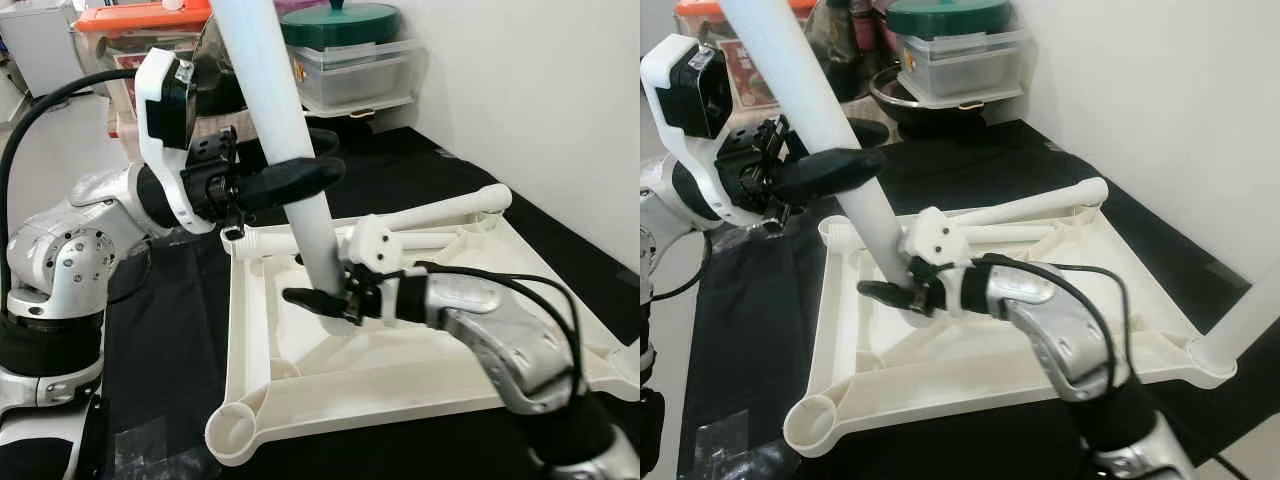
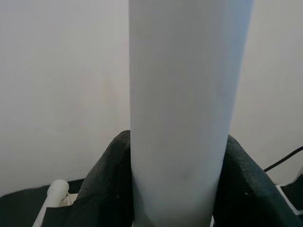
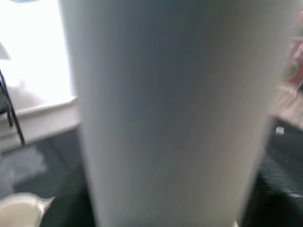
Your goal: Building children table
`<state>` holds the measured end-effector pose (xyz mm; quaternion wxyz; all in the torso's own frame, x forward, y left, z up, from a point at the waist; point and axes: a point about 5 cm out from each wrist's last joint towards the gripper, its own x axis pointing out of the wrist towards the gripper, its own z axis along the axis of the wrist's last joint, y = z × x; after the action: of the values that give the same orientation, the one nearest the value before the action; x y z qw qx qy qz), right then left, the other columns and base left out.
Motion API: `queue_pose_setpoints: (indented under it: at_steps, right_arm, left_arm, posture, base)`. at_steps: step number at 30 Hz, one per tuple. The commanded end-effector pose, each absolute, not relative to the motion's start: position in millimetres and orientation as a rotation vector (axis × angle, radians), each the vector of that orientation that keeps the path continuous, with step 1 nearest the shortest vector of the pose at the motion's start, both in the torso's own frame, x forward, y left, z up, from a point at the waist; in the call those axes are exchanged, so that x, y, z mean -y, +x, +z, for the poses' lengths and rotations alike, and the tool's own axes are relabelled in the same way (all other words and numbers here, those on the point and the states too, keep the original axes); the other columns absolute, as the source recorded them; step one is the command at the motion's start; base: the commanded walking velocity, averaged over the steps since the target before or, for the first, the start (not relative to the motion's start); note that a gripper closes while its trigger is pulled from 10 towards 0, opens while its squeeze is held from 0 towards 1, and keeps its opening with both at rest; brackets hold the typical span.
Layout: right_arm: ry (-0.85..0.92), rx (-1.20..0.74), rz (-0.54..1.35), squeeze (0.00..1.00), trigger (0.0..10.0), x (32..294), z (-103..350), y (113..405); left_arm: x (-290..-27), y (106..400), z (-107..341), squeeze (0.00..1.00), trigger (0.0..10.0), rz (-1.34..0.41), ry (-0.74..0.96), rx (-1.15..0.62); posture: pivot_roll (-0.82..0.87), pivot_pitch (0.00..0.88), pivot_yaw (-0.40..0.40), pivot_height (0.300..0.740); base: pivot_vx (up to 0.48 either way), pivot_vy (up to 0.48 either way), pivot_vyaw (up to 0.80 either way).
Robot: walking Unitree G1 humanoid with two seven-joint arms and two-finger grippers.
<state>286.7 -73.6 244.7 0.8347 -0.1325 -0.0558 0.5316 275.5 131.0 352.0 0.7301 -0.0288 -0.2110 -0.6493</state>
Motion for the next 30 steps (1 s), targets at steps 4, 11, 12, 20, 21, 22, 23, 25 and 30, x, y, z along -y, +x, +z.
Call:
queue_pose_setpoints:
  at_steps: [4,11,12,20,21,22,23,25,30]
  right_arm:
    - [-0.253,0.187,1.156,1.0,10.0,62.9,254.7,285.7]
    - [-0.252,0.187,1.159,0.0,10.0,51.4,253.8,285.4]
    - [-0.252,0.187,1.159,0.0,10.0,51.4,253.8,285.4]
    - [-0.171,0.18,1.152,0.0,0.0,48.2,252.9,286.3]
    - [-0.171,0.18,1.152,0.0,0.0,48.2,252.9,286.3]
    - [-0.16,0.187,1.154,0.0,0.0,47.8,254.0,285.9]
    - [-0.16,0.187,1.154,0.0,0.0,47.8,254.0,285.9]
    - [-0.144,0.199,1.156,0.0,0.0,47.4,255.8,285.1]
    - [-0.125,0.218,1.157,0.0,0.0,48.7,258.5,284.1]
  left_arm:
    - [-121.9,271.9,361.4,0.0,0.0,-1.484,-0.067,0.507]
    - [-119.9,271.3,364.9,0.0,0.0,-1.495,-0.069,0.53]
    - [-119.9,271.3,364.9,0.0,0.0,-1.495,-0.069,0.53]
    - [-119.5,272.5,365.9,0.0,0.0,-1.495,-0.068,0.533]
    - [-119.5,272.5,365.9,0.0,0.0,-1.495,-0.068,0.533]
    - [-119.6,272.5,366.2,0.0,0.0,-1.495,-0.068,0.535]
    - [-119.6,272.5,366.2,0.0,0.0,-1.495,-0.068,0.535]
    - [-120.0,272.7,367.0,0.0,0.0,-1.49,-0.069,0.543]
    - [-121.1,272.8,368.4,0.0,0.0,-1.481,-0.073,0.555]
  posture:
    - [-0.06,0.011,0.001,0.74]
    - [-0.06,0.012,-0.004,0.74]
    - [-0.06,0.012,-0.004,0.74]
    - [-0.06,0.009,-0.005,0.74]
    - [-0.06,0.009,-0.005,0.74]
    - [-0.06,0.009,-0.005,0.74]
    - [-0.06,0.009,-0.005,0.74]
    - [-0.06,0.007,-0.007,0.74]
    - [-0.06,0.005,-0.01,0.74]
  base:
    - [0.0,0.0,0.0]
    - [0.0,0.0,0.0]
    - [0.0,0.0,0.0]
    - [0.0,0.0,0.0]
    - [0.0,0.0,0.0]
    - [0.0,0.0,0.0]
    - [0.0,0.0,0.0]
    - [0.0,0.0,0.0]
    - [0.0,0.0,0.0]
